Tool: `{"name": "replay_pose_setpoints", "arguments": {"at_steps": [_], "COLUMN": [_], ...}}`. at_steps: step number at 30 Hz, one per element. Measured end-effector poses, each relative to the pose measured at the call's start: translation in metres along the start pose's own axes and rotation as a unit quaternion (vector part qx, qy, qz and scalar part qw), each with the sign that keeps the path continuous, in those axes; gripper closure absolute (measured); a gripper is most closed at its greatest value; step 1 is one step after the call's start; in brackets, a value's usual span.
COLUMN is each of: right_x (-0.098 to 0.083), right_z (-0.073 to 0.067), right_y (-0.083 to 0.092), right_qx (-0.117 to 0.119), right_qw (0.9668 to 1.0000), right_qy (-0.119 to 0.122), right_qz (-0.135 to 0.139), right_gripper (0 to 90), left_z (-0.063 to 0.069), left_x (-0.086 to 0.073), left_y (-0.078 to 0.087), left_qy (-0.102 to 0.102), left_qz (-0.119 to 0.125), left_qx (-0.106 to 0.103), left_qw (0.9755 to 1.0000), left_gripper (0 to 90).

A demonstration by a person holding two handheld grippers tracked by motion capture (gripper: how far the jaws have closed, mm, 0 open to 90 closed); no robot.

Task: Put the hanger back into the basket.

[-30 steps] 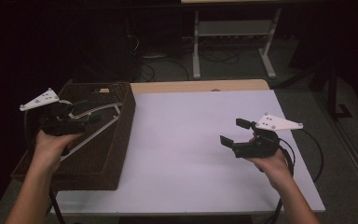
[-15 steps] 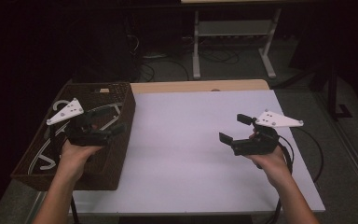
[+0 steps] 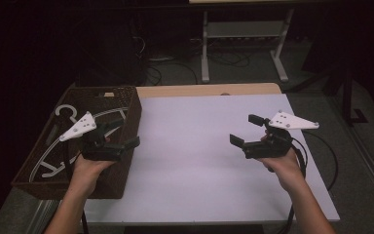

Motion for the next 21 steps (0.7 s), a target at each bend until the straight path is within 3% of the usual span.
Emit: {"name": "replay_pose_setpoints", "arguments": {"at_steps": [21], "right_x": [0.0004], "right_z": [0.0022], "right_y": [0.0041], "right_qx": [0.002], "right_qw": [1.0000], "right_qy": [-0.006], "right_qz": [0.003], "right_gripper": [2.1], "left_z": [0.0052], "left_x": [-0.0072], "left_y": [0.0010], "left_qy": [0.002], "left_qz": [0.005], "left_qx": [-0.005], "left_qw": [1.0000], "left_gripper": [2.6]}}
Point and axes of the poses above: each handheld gripper's, and its own axes: y roughly backward along the jaws, x roughly out of its top, z roughly to its right, the point moved 3 cm from there along -y, roughly forward along the jaws, and after that the axes turned 13 degrees about -y, right-handed, at the moved point
